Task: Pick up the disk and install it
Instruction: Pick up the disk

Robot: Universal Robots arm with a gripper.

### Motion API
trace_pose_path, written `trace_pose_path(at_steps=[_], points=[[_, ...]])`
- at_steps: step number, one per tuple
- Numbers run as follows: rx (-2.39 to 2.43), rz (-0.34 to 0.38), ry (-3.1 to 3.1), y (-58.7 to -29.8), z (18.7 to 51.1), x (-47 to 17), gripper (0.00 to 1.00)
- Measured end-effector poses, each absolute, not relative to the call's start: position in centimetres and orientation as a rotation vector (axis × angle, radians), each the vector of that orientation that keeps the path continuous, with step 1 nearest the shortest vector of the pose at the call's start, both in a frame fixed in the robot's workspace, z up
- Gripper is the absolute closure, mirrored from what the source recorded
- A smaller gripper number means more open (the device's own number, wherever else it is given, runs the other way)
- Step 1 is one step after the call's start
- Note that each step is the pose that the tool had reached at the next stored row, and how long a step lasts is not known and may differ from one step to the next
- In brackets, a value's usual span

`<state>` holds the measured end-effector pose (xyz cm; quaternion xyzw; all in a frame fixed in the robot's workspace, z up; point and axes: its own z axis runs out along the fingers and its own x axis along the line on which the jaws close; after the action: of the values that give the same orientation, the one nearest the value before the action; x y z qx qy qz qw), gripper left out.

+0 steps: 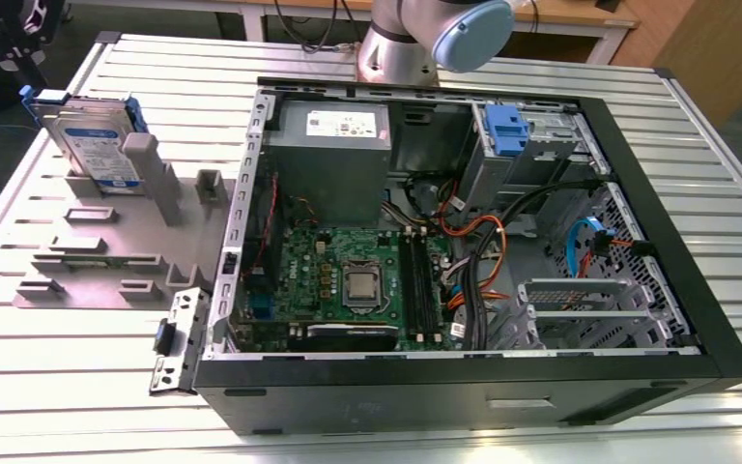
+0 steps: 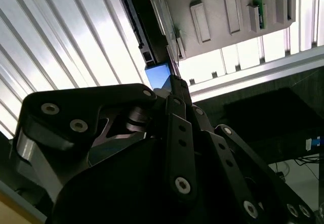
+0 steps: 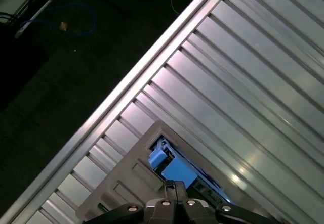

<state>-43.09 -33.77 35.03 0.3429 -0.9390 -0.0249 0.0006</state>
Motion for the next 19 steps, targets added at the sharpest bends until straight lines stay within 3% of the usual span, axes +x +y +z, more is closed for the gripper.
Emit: trace_pose_path(at_steps=[19], points=[[1.104, -0.078, -2.938, -33.77, 35.03, -43.09, 0.89]])
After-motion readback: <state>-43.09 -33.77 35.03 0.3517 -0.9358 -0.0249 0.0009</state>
